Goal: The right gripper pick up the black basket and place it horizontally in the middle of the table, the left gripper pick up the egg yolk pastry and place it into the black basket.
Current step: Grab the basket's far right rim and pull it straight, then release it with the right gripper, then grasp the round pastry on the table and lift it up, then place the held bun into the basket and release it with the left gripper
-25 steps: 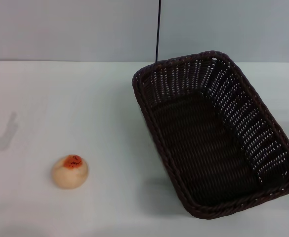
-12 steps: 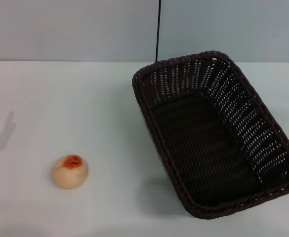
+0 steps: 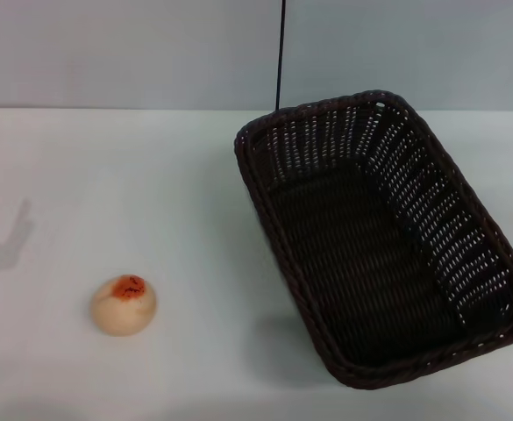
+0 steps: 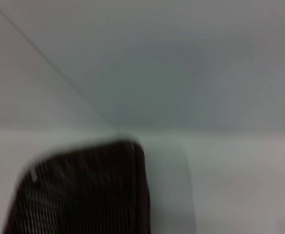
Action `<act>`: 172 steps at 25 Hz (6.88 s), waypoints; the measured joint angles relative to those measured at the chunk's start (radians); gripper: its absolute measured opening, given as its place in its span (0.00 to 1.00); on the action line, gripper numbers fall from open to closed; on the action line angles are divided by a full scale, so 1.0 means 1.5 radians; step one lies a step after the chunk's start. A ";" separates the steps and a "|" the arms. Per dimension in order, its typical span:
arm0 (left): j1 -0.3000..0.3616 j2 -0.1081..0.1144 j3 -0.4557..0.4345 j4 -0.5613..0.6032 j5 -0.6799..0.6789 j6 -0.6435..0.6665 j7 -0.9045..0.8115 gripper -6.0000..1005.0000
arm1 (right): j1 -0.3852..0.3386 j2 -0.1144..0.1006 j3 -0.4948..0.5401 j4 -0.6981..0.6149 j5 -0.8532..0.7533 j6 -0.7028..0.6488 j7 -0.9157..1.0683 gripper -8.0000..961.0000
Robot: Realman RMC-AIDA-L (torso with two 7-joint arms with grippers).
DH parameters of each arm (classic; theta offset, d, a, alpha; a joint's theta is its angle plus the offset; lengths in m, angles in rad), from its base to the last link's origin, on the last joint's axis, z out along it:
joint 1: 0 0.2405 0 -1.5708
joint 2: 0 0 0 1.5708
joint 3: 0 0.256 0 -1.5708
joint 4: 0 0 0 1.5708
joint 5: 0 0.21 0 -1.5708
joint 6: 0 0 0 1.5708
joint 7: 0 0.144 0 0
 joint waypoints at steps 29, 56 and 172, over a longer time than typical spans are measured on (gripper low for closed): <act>0.010 -0.002 0.014 -0.009 0.000 -0.002 0.000 0.81 | 0.156 0.074 -0.240 0.332 -0.086 0.295 0.062 0.68; 0.031 0.001 0.013 -0.008 0.000 0.026 0.000 0.81 | 0.168 0.077 -0.291 0.273 -0.085 0.281 -0.109 0.17; -0.040 0.003 0.569 0.282 -0.134 0.023 -0.219 0.32 | -0.399 0.118 -0.138 0.768 1.204 0.186 -1.038 0.67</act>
